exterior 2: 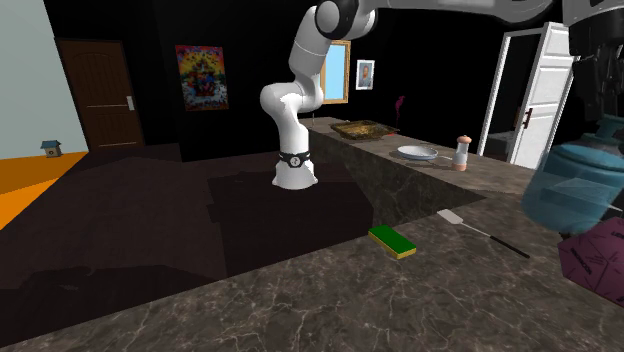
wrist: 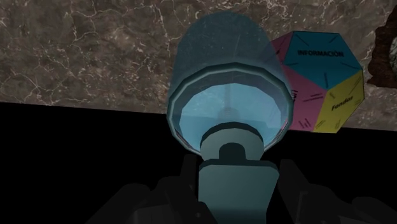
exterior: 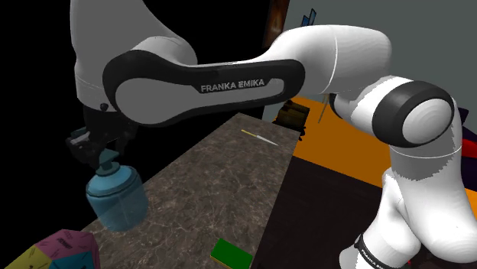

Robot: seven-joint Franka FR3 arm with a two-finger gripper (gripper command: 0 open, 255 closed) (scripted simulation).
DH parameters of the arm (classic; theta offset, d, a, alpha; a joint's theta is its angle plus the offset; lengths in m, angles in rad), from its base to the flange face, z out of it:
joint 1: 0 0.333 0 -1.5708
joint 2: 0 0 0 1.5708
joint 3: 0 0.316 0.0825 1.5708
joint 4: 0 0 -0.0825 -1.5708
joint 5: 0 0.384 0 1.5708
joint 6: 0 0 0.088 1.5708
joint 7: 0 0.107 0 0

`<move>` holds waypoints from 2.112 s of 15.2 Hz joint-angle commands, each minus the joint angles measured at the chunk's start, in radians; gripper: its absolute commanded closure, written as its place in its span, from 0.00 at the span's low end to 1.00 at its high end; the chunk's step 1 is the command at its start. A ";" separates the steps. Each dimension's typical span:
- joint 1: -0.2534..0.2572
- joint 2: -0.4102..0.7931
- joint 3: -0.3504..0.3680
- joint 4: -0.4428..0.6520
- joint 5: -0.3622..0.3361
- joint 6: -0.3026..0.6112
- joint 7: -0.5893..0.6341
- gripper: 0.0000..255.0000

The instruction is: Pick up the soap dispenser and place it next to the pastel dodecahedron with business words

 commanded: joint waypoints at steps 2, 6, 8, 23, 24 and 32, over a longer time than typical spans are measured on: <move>-0.005 -0.006 -0.001 -0.053 -0.003 0.048 0.008 1.00; -0.009 -0.003 -0.004 -0.101 -0.008 0.098 0.018 1.00; -0.010 0.000 -0.005 -0.123 -0.012 0.123 0.024 1.00; -0.009 0.052 -0.023 -0.242 -0.044 0.290 0.064 1.00; -0.009 0.057 -0.025 -0.247 -0.046 0.300 0.067 1.00; -0.003 0.103 -0.039 -0.281 -0.068 0.379 0.090 1.00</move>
